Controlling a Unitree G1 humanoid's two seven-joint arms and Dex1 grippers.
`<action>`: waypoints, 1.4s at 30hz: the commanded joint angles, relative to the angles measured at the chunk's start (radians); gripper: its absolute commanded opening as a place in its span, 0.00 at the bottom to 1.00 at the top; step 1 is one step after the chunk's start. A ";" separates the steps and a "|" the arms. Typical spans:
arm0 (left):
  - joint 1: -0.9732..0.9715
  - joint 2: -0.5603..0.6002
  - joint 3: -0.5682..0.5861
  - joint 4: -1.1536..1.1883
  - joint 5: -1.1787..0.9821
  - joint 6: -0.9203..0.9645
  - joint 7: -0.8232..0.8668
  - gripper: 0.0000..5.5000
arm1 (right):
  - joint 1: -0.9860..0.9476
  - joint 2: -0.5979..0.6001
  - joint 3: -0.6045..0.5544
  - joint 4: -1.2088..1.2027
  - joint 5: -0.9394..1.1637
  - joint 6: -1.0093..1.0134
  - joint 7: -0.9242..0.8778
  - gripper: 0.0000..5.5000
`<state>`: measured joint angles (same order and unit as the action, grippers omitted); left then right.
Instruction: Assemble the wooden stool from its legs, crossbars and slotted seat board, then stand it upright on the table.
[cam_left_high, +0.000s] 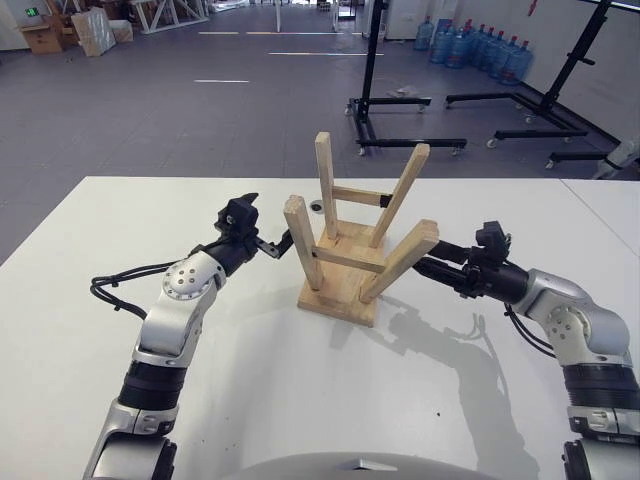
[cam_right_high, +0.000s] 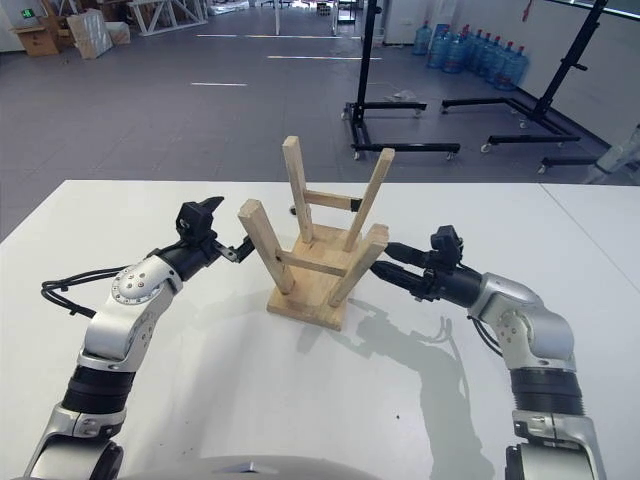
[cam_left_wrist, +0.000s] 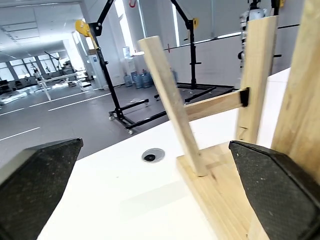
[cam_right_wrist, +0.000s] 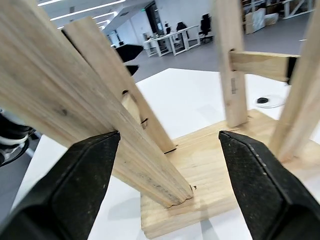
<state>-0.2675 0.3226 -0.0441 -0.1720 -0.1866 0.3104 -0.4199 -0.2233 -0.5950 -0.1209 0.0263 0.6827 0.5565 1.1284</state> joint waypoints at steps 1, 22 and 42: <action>0.032 0.081 0.184 0.033 -0.007 -0.036 0.045 0.98 | 0.015 0.052 0.108 -0.198 0.011 0.008 0.004 0.67; 0.261 0.091 0.260 -0.094 -0.118 -0.063 -0.035 0.98 | -0.079 0.026 0.140 0.246 -0.298 -0.309 -0.051 0.67; 0.251 0.076 0.193 -0.012 -0.093 -0.114 -0.066 0.98 | -0.424 0.221 0.176 0.801 -0.454 -0.598 0.041 0.67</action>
<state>-0.0112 0.4046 0.1638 -0.2048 -0.2960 0.2068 -0.4886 -0.6084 -0.4109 0.0341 0.8042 0.2518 -0.0261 1.1439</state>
